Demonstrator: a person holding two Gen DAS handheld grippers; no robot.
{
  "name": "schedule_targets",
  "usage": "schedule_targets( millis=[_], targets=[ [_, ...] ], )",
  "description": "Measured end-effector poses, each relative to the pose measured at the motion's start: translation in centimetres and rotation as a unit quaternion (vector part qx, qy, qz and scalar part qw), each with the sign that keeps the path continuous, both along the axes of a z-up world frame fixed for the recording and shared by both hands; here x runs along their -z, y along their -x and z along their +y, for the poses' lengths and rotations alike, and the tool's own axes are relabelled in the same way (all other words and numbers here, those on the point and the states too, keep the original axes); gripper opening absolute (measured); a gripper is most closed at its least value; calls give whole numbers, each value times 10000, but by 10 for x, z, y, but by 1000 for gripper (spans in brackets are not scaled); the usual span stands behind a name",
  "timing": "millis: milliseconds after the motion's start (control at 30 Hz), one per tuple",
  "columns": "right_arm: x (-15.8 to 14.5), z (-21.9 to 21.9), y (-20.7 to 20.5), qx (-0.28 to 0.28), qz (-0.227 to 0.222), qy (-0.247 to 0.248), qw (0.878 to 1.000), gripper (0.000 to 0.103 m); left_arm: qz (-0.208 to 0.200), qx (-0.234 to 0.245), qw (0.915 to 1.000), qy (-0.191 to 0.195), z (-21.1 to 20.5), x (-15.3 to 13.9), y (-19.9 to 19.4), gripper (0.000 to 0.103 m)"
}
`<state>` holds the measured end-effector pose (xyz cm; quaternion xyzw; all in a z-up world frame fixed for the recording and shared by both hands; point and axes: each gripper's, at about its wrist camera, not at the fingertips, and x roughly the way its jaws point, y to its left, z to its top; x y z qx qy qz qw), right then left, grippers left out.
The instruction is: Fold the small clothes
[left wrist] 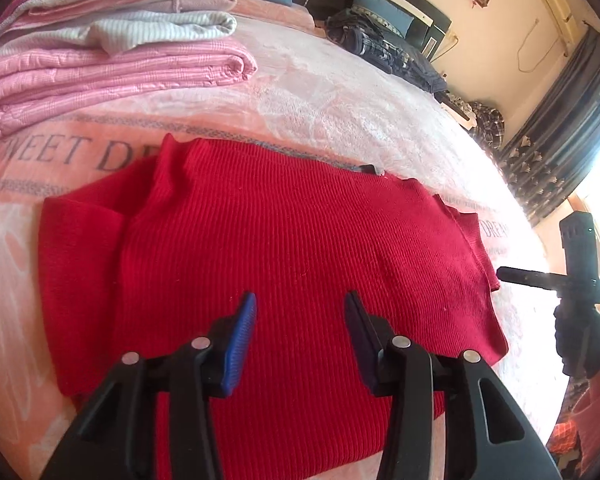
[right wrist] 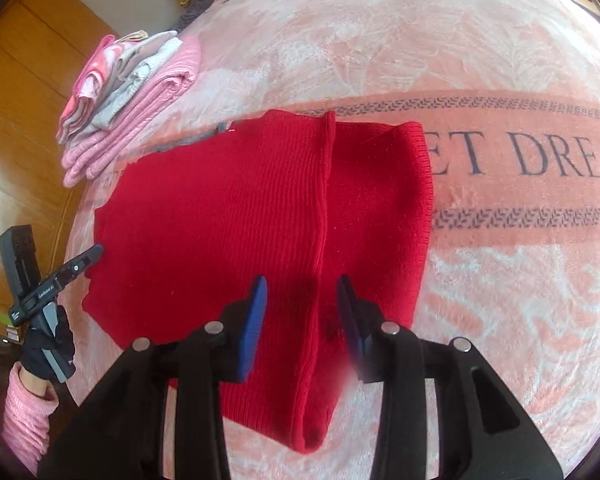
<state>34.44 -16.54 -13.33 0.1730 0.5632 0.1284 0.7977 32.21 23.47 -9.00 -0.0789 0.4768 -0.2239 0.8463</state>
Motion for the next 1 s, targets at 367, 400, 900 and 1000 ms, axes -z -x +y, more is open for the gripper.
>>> schedule_targets(
  millis=[367, 400, 900, 1000],
  targets=[
    [26, -16, -9, 211, 236, -135, 9994, 4, 266, -129, 9995, 124, 2, 30, -19, 46],
    [27, -15, -9, 220, 225, -129, 9994, 4, 284, -160, 9993, 202, 4, 31, -19, 46],
    [35, -46, 40, 277, 626, -984, 9928, 50, 234, -354, 9990, 99, 31, 21, -8, 55],
    [40, -52, 31, 357, 509, -1635, 9846, 51, 300, -419, 9985, 184, 37, 25, -11, 55]
  ],
)
